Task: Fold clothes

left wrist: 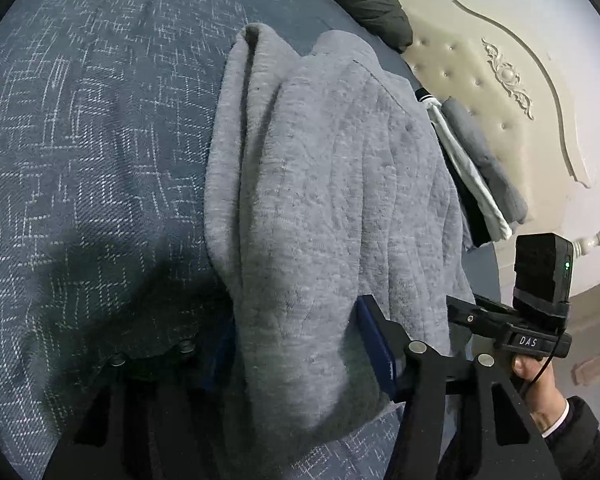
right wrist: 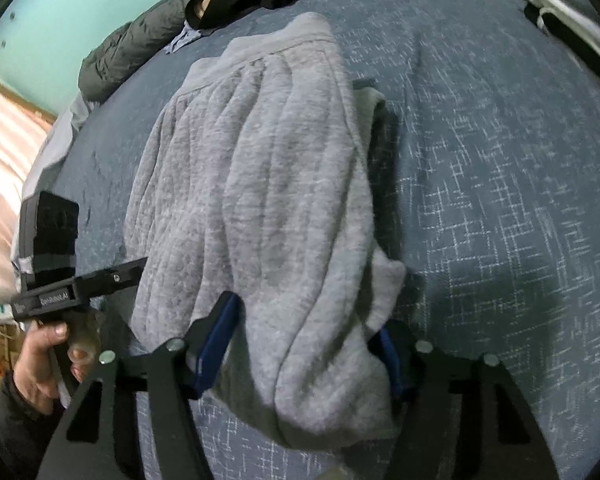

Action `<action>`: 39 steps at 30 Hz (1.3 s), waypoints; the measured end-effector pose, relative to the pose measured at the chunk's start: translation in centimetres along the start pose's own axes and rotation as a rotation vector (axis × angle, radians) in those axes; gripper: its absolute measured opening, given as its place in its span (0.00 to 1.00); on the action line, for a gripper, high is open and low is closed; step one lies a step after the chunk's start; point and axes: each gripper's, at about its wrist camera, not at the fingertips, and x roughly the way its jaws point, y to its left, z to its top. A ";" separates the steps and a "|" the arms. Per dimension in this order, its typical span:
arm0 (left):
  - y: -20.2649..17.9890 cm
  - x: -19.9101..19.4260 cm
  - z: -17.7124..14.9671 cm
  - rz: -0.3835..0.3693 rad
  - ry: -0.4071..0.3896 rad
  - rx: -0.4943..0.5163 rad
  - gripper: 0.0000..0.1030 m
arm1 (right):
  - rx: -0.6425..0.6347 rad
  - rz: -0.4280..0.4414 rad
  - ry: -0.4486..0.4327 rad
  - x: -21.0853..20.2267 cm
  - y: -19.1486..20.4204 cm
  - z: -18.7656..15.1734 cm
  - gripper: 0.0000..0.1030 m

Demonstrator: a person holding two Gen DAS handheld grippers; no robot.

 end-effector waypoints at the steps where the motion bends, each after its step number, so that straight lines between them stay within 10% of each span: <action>1: -0.2 0.1 0.0 0.006 -0.003 0.008 0.59 | -0.008 -0.009 -0.005 0.1 0.2 0.0 0.68; 13: -3.8 0.5 0.5 0.067 -0.072 0.104 0.34 | -0.116 -0.044 -0.061 -1.4 2.5 -0.4 0.41; 39: -14.5 -4.0 2.2 0.162 -0.152 0.243 0.31 | -0.270 0.021 -0.183 -12.4 2.3 0.5 0.30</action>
